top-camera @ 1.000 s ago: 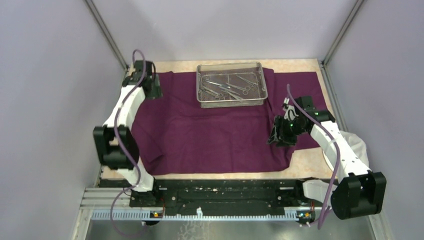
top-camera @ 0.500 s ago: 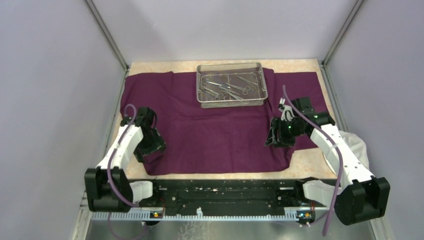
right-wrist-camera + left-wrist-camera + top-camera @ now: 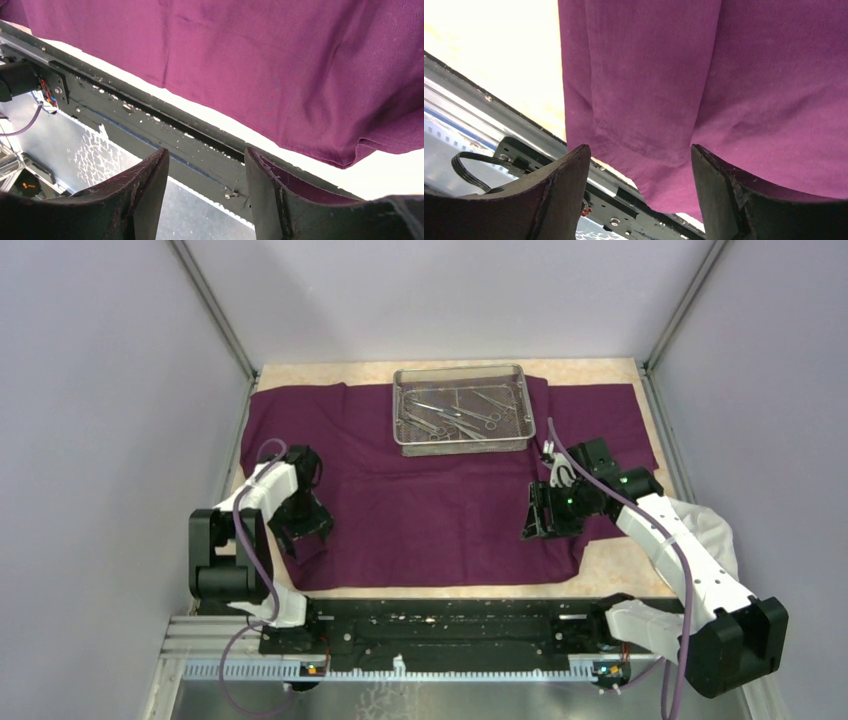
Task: Open and lay out the surgical kit
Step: Open the surgical kit at the center of the board.
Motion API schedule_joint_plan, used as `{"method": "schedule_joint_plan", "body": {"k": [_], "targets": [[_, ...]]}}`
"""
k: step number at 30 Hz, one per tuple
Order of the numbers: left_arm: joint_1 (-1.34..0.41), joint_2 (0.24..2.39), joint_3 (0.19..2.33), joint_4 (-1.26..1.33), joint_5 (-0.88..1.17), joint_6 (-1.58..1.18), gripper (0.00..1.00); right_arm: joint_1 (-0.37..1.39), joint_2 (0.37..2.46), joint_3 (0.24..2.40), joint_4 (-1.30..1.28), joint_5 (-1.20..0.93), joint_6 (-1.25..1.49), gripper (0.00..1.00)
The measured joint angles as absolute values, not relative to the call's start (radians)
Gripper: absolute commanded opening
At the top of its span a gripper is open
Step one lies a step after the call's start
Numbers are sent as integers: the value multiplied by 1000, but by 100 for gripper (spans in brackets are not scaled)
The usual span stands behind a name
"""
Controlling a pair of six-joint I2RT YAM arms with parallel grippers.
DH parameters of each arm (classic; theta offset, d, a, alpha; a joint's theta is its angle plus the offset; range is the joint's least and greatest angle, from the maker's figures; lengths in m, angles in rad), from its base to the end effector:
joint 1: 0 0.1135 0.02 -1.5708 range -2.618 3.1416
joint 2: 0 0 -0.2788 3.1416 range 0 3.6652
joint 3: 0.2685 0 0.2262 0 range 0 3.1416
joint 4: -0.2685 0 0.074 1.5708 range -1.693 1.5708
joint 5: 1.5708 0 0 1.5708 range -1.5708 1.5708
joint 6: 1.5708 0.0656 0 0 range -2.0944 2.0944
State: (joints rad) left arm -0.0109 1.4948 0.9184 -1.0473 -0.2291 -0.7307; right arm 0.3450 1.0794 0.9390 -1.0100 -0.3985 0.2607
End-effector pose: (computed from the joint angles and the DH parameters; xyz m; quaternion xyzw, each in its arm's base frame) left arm 0.2073 0.0126 0.1853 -0.3469 0.9305 0.1160 0.0169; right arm 0.1492 0.0807 0.2655 -0.0817 0.9560 0.2458 0.1375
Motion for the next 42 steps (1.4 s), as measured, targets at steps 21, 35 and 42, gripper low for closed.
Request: {"method": "schedule_joint_plan", "body": {"k": [21,35,42], "targets": [[289,1480,1031,-1127,-435,-717,39,345,1080,939,-1010,-376,261,59],[482,1229,1168,-1160,-752,-731,80,345,1102,939,-1010,-347,261,60],[463,1101,912,-863,-404,-500,95,345,1172,960,-1012,-355,262,58]]}}
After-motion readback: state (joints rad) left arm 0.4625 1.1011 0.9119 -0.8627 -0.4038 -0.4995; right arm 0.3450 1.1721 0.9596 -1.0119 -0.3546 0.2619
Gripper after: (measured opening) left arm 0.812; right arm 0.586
